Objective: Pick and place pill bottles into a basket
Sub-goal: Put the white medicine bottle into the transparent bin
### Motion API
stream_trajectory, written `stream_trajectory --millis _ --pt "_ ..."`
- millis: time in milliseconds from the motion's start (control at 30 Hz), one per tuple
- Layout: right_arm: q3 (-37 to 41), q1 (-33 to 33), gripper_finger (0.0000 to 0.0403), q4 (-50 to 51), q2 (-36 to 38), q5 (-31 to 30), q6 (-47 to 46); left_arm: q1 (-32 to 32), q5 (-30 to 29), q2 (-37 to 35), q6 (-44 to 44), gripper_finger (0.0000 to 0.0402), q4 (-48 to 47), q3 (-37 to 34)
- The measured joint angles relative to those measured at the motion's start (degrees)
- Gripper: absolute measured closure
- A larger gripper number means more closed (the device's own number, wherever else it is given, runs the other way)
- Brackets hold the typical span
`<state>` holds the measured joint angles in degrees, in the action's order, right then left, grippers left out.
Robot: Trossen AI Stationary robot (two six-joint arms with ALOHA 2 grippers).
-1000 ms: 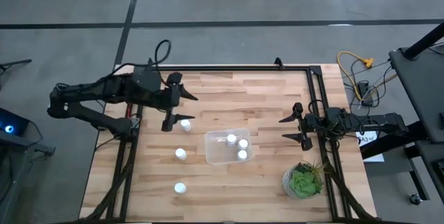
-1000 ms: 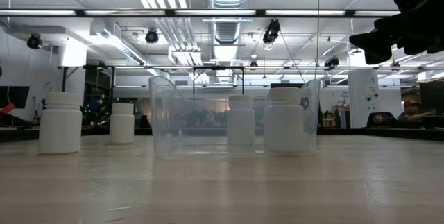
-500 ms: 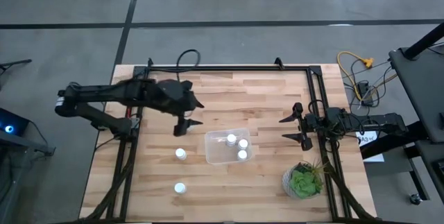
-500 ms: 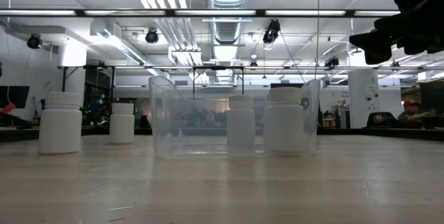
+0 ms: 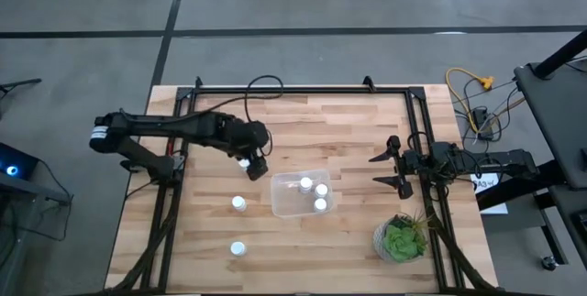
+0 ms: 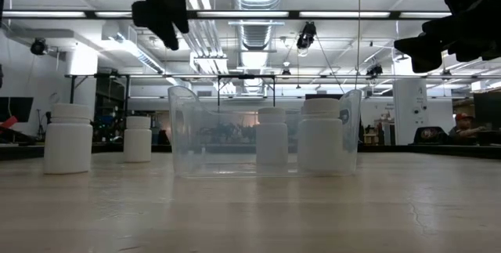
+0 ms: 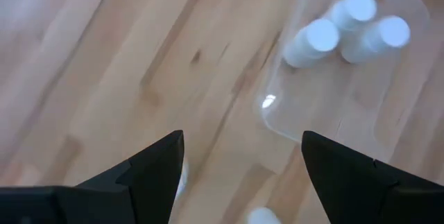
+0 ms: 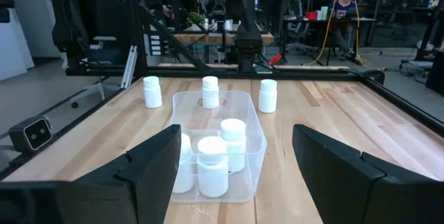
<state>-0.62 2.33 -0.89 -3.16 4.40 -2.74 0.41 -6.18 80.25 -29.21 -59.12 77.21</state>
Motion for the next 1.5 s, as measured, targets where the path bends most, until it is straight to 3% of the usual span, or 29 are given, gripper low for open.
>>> stream_trajectory --millis 400,700,1133,1500 --pt "0.0 0.0 0.0138 0.0 0.0 0.0 0.2 0.3 -0.8 -2.3 -27.9 0.0127 -3.7 0.0" --pt "0.0 0.0 0.0138 0.0 0.0 0.0 0.0 0.4 -3.4 -1.0 -40.3 0.0127 -13.0 -0.8" --pt "0.0 0.0 0.0138 0.0 0.0 0.0 0.2 1.1 -3.3 8.0 -36.4 0.0127 -13.4 -1.2" --pt "0.0 0.0 0.0138 0.0 0.0 0.0 -0.3 4.6 -0.7 10.4 -29.9 0.0127 -13.4 -2.1"
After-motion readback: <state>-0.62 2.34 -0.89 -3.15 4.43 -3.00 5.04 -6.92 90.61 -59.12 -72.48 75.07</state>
